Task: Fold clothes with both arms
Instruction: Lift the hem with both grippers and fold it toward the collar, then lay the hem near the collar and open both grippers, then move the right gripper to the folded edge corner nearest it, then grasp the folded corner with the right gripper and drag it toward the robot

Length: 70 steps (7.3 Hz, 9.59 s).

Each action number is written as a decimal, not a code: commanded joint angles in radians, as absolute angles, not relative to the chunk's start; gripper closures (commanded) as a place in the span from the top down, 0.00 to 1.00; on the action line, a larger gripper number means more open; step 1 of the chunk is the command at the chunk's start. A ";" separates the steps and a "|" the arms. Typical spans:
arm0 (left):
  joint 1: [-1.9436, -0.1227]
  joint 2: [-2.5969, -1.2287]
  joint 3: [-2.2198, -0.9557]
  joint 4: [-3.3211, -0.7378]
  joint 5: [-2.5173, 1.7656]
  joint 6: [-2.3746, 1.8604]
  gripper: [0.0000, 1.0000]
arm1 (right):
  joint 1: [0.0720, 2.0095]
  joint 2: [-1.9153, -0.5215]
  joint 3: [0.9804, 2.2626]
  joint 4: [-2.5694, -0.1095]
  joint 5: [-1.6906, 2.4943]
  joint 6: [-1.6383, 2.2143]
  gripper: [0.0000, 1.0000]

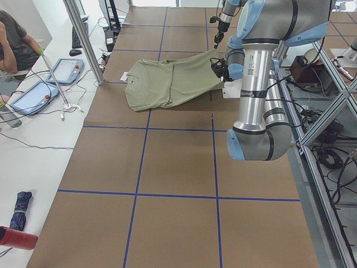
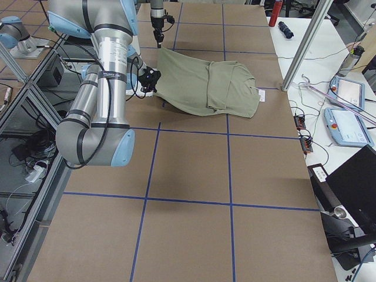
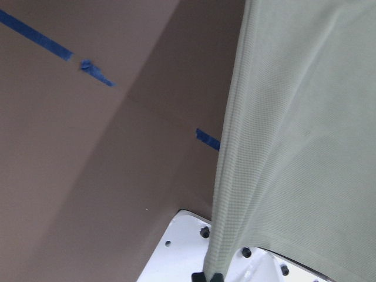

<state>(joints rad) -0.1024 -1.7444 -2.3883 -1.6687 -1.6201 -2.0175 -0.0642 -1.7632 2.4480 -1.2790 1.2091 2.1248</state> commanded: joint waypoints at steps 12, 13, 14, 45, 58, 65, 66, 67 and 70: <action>-0.745 -2.014 -1.593 -2.198 -1.626 -1.292 0.00 | 0.782 -1.022 1.625 -1.451 1.586 1.419 0.00; -0.753 -2.037 -1.553 -2.200 -1.626 -1.267 0.00 | 0.784 -0.991 1.579 -1.451 1.586 1.419 0.00; -0.758 -2.089 -1.486 -2.209 -1.626 -1.266 0.00 | 0.785 -0.936 1.503 -1.450 1.586 1.420 0.00; -0.781 -2.129 -1.292 -2.421 -1.632 -1.216 0.41 | 0.581 -1.261 1.721 -1.197 1.664 1.974 0.63; -0.767 -2.109 -1.415 -2.404 -1.638 -1.239 0.41 | 0.447 -1.515 2.062 -1.210 1.678 1.968 0.00; -0.635 -1.919 -1.744 -2.405 -1.911 -1.535 0.64 | 0.033 -1.692 2.392 -1.453 1.921 2.017 0.29; -0.629 -1.921 -1.746 -2.405 -1.914 -1.580 0.67 | 0.049 -1.683 2.393 -1.453 1.910 2.020 0.99; -0.573 -1.919 -1.750 -2.404 -1.904 -1.671 0.68 | 0.095 -1.678 2.388 -1.453 1.908 2.020 1.00; -0.471 -1.894 -1.737 -2.343 -1.812 -1.733 0.67 | 0.380 -1.537 2.350 -1.453 1.904 2.008 1.00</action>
<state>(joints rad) -0.5119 -1.8966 -1.7424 -2.3861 -1.8656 -1.7166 0.2760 -1.5989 2.3732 -1.4526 1.9046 2.0123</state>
